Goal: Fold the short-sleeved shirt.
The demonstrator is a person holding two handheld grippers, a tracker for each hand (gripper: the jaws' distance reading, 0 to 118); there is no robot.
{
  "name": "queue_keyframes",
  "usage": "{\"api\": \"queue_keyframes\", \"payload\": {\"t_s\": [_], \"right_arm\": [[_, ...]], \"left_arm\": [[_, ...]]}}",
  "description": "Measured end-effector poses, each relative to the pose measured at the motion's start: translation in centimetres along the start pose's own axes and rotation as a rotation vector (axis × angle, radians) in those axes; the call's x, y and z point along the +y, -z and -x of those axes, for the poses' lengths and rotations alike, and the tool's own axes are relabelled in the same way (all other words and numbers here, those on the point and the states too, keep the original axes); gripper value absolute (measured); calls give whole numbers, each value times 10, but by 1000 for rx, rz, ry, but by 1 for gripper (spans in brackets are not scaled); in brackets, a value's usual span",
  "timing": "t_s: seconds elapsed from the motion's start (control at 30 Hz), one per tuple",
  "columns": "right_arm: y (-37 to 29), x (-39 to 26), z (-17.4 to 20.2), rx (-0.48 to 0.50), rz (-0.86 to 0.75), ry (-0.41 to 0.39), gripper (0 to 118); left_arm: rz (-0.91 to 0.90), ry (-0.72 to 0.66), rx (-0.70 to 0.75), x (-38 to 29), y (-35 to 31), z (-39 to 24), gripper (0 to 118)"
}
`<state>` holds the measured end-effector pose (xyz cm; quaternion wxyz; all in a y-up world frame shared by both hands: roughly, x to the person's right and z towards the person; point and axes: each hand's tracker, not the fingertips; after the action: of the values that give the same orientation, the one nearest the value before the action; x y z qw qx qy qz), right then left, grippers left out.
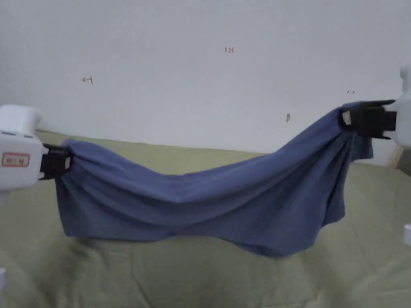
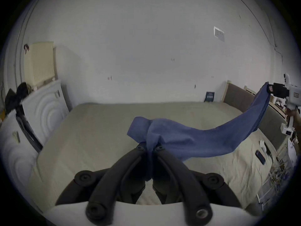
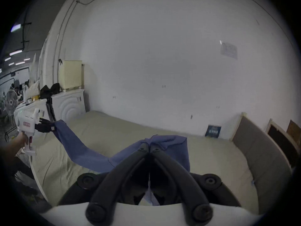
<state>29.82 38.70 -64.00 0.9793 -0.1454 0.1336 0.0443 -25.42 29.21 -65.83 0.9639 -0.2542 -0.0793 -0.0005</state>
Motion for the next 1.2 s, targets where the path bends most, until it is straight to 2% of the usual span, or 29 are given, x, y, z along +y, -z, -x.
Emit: {"api": "queue_keyframes", "payload": {"t_s": [0.1, 0.37, 0.47, 0.57, 0.7, 0.8, 0.87, 0.9, 0.93, 0.97, 1.0, 1.03, 1.07, 1.1, 1.13, 1.17, 1.2], "right_arm": [[-31, -42, 7, 21, 47, 83, 0], [-98, -154, 44, 92, 120, 148, 0], [-112, -194, 60, 120, 188, 142, 0], [-119, -227, 70, 103, 272, 162, 0], [-124, -266, 60, 90, 351, 242, 0], [-132, -283, 54, 74, 383, 252, 1], [-138, -291, 53, 54, 400, 251, 6], [-140, -294, 51, 59, 408, 256, 23], [-142, -295, 52, 63, 425, 261, 51], [-143, -296, 55, 56, 431, 256, 75], [-144, -295, 57, 52, 445, 248, 75], [-148, -294, 59, 53, 444, 241, 80], [-153, -292, 61, 68, 429, 239, 85], [-157, -286, 64, 82, 410, 249, 85], [-161, -279, 66, 101, 396, 258, 85], [-164, -274, 70, 101, 386, 261, 85], [-166, -266, 76, 92, 370, 252, 85]], "left_arm": [[55, -45, -23, -48, -21, 8, 4], [155, -35, -63, -146, -72, 11, 4], [183, -61, -82, -170, -80, 13, 4], [222, -69, -87, -187, -82, 16, 4], [256, -56, -82, -207, -83, 21, 4], [274, -60, -85, -221, -83, 26, 4], [286, -83, -90, -230, -84, 31, 4], [294, -97, -101, -234, -84, 32, 8], [294, -104, -104, -238, -86, 31, 15], [289, -115, -108, -241, -87, 31, 26], [290, -122, -111, -245, -90, 31, 26], [286, -134, -115, -248, -94, 31, 31], [274, -153, -118, -249, -99, 31, 43], [255, -196, -141, -247, -105, 31, 74], [236, -227, -159, -243, -113, 29, 91], [207, -245, -162, -238, -121, 27, 98], [178, -250, -160, -230, -128, 23, 99]]}}
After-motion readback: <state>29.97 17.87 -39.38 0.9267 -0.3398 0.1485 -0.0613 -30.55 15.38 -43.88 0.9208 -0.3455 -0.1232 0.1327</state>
